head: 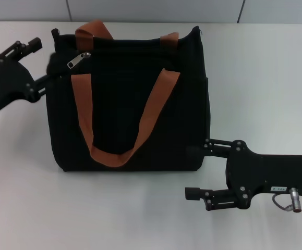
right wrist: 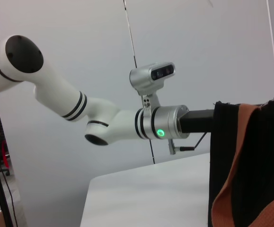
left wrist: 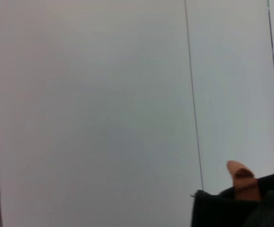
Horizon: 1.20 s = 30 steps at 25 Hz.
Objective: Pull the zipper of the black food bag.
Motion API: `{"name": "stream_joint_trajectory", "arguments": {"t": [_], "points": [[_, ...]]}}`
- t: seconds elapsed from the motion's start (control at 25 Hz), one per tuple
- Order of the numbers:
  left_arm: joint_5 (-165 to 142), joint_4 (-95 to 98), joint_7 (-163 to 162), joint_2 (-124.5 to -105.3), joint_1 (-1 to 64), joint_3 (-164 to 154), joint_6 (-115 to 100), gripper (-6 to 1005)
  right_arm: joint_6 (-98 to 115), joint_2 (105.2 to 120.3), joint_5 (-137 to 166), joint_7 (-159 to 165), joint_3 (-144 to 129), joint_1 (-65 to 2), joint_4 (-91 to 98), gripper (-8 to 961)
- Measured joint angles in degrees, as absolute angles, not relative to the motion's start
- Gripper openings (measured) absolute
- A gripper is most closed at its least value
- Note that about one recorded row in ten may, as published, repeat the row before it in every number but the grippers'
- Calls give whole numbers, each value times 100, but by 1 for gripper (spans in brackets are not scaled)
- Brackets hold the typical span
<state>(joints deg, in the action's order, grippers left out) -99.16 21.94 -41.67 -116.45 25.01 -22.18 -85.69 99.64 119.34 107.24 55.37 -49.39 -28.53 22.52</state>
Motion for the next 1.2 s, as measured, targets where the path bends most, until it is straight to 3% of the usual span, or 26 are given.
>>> {"name": "stream_joint_trajectory", "arguments": {"t": [0.12, 0.44, 1.04, 1.2], "points": [[-9823, 2183, -3853, -11746, 2392, -2191, -8716, 767, 9962, 11935, 10722, 5537, -4938, -2860, 2240, 772], [-9745, 2163, -3534, -11774, 2197, -2188, -9088, 765, 10383, 11950, 10494, 6017, -4933, -3023, 2104, 767], [-9571, 2082, -3279, -11839, 2109, -2188, -9394, 139, 11035, 11937, 8833, 8867, -4936, -4003, 2122, 758], [-9479, 2073, -3130, -11848, 2071, -2188, -9546, 41, 10597, 11934, 8742, 10015, -4974, -4437, 2435, 756]]}}
